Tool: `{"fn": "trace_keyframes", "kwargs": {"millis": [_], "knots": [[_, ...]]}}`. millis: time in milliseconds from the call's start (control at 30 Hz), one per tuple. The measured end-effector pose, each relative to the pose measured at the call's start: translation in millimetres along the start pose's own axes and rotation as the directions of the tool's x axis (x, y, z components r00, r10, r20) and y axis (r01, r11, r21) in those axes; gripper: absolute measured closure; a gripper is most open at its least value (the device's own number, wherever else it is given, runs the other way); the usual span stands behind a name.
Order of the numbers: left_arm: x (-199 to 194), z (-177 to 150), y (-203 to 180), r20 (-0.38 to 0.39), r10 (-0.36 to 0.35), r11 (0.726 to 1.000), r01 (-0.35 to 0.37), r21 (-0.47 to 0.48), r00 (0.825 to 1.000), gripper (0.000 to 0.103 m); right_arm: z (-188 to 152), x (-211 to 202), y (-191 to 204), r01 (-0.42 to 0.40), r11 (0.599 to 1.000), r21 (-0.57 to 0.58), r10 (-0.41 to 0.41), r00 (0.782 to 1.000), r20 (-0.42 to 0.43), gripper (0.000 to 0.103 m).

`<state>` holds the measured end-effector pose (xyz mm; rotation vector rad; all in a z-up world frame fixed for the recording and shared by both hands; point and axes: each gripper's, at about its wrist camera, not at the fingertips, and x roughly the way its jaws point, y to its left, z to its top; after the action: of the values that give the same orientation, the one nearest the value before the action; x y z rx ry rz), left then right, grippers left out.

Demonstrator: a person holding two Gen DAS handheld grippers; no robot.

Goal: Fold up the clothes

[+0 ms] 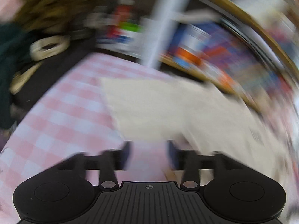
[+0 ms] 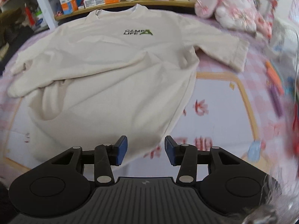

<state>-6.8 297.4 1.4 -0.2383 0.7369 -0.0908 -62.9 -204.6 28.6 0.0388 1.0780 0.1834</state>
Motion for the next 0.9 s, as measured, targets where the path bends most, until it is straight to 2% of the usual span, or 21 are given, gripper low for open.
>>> {"fn": "trace_keyframes", "kwargs": {"millis": [67,133,167,200,267,300,333,367,400,433,467,567,667,700,733,833,900], "knots": [[-8.9,-19.7,-26.8,-0.033,-0.040,0.981,0.045,0.190,0.999,0.037,-4.7,-2.8,-3.1,-0.027,0.998,0.053,0.028,0.999,-0.016,0.057],[-5.7,-33.5,-48.2,-0.071,-0.044,0.938,0.066,0.340,0.996,0.037,-7.7,-1.9,-5.1,-0.047,0.993,0.104,0.050,0.998,-0.026,0.056],[-2.4,-38.7,-56.7,-0.083,-0.040,0.914,0.070,0.399,0.996,0.037,-9.2,-1.5,-6.1,-0.057,0.990,0.129,0.061,0.998,-0.030,0.056],[2.4,-37.1,-61.1,-0.088,-0.046,0.908,0.078,0.411,0.995,0.037,-10.7,-1.1,-7.1,-0.067,0.986,0.154,0.073,0.997,-0.035,0.056],[13.6,-22.1,-64.0,-0.091,-0.087,0.930,0.114,0.349,0.992,0.040,-11.5,1.8,-6.2,-0.074,0.982,0.176,0.083,0.995,-0.045,0.057],[19.2,-14.6,-65.5,-0.091,-0.108,0.939,0.132,0.318,0.990,0.057,-11.7,3.5,-5.5,-0.077,0.980,0.183,0.088,0.995,-0.051,0.057],[24.8,-7.1,-67.0,-0.091,-0.128,0.947,0.149,0.286,0.988,0.086,-11.8,4.6,-4.9,-0.079,0.979,0.186,0.090,0.995,-0.051,0.061],[30.4,0.4,-68.5,-0.090,-0.149,0.953,0.167,0.254,0.985,0.095,-11.9,5.4,-4.3,-0.081,0.979,0.186,0.092,0.995,-0.050,0.073],[36.0,7.9,-70.0,-0.088,-0.169,0.957,0.185,0.222,0.982,0.097,-11.1,6.2,-3.8,-0.086,0.979,0.185,0.095,0.994,-0.045,0.083],[41.6,15.4,-71.5,-0.086,-0.189,0.961,0.203,0.189,0.978,0.097,-9.9,7.1,-3.4,-0.091,0.979,0.183,0.100,0.994,-0.038,0.098],[47.2,23.0,-73.0,-0.083,-0.210,0.963,0.220,0.156,0.974,0.097,-7.2,7.4,-3.3,-0.096,0.978,0.183,0.102,0.995,-0.024,0.099],[64.0,45.5,-77.5,-0.069,-0.269,0.960,0.273,0.057,0.961,0.097,12.7,5.1,-8.4,-0.124,0.968,0.220,0.105,0.990,0.094,0.100],[80.9,68.0,-81.9,-0.050,-0.325,0.945,0.323,-0.041,0.944,0.096,42.2,9.1,-13.4,-0.084,0.962,0.259,0.033,0.981,0.194,0.100],[85.1,72.4,-80.7,-0.053,-0.321,0.946,0.318,-0.060,0.945,0.089,51.7,13.6,-13.9,-0.047,0.965,0.260,-0.008,0.979,0.206,0.100],[87.8,73.3,-76.6,-0.069,-0.293,0.955,0.289,-0.063,0.954,0.080,61.0,19.0,-14.1,-0.004,0.966,0.257,-0.052,0.976,0.213,0.100],[96.0,75.8,-64.1,-0.115,-0.205,0.978,0.198,-0.069,0.972,0.073,79.0,34.1,-21.6,0.085,0.965,0.248,-0.136,0.972,0.193,0.100],[93.5,74.3,-56.6,-0.129,-0.160,0.987,0.156,-0.042,0.979,0.070,80.7,31.9,-29.1,0.105,0.959,0.264,-0.154,0.973,0.173,0.094]]}}
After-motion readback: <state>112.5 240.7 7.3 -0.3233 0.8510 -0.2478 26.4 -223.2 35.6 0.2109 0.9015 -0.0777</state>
